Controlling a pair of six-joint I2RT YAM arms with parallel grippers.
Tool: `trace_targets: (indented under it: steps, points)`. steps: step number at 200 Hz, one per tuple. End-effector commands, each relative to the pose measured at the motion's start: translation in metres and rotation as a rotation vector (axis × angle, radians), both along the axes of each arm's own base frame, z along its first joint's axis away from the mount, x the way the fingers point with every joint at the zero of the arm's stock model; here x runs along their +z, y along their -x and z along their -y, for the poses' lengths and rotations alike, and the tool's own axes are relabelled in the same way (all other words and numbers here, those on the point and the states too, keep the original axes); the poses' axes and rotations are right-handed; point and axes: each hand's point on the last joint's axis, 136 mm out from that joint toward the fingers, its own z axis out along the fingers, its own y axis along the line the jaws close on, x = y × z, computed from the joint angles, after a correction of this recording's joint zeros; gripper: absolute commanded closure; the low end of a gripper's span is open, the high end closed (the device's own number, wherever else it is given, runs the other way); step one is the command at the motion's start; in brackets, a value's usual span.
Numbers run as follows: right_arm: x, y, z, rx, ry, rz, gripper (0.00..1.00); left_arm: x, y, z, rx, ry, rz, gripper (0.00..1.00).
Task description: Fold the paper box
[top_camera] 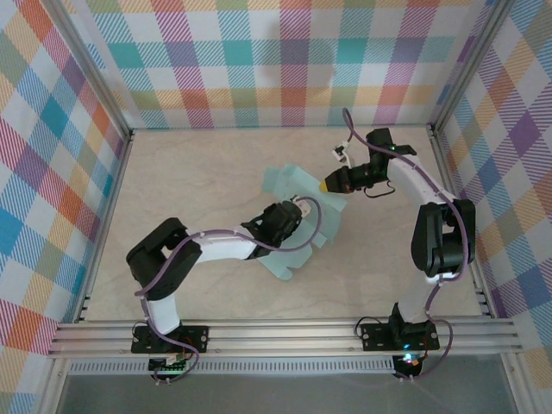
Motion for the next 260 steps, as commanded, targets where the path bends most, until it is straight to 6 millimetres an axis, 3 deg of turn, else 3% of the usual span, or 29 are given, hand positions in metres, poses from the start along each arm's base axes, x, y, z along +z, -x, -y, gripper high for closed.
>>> trace_targets:
  steps: [1, 23, 66, 85, 108, 136, 217, 260]
  points:
    - [0.011, 0.000, -0.003, 0.016, -0.016, 0.061, 1.00, 0.042, 0.010, 0.014, -0.088, 0.374, -0.112, 0.65]
    - [0.008, -0.001, -0.001, 0.010, 0.008, 0.081, 1.00, 0.060, 0.010, 0.001, -0.124, 0.590, -0.196, 0.34]
    - [-0.004, -0.013, 0.011, -0.058, 0.137, 0.220, 1.00, 0.089, -0.004, -0.050, -0.038, 0.826, -0.190, 0.04]
    - [-0.010, -0.019, 0.017, -0.082, 0.212, 0.312, 0.97, 0.094, -0.013, -0.077, 0.038, 0.902, -0.178, 0.00]
    - [-0.019, -0.020, 0.018, -0.076, 0.309, 0.447, 1.00, 0.090, -0.024, -0.115, 0.197, 0.966, -0.132, 0.00]
    - [-0.025, -0.006, 0.006, 0.000, 0.411, 0.560, 1.00, 0.080, -0.031, -0.143, 0.310, 1.004, -0.131, 0.00]
    - [-0.045, 0.004, 0.004, 0.035, 0.752, 0.766, 1.00, 0.068, -0.047, -0.180, 0.434, 1.076, -0.169, 0.00]
    - [-0.046, 0.006, 0.006, 0.028, 0.900, 0.854, 1.00, 0.061, -0.068, -0.179, 0.451, 1.122, -0.227, 0.00]
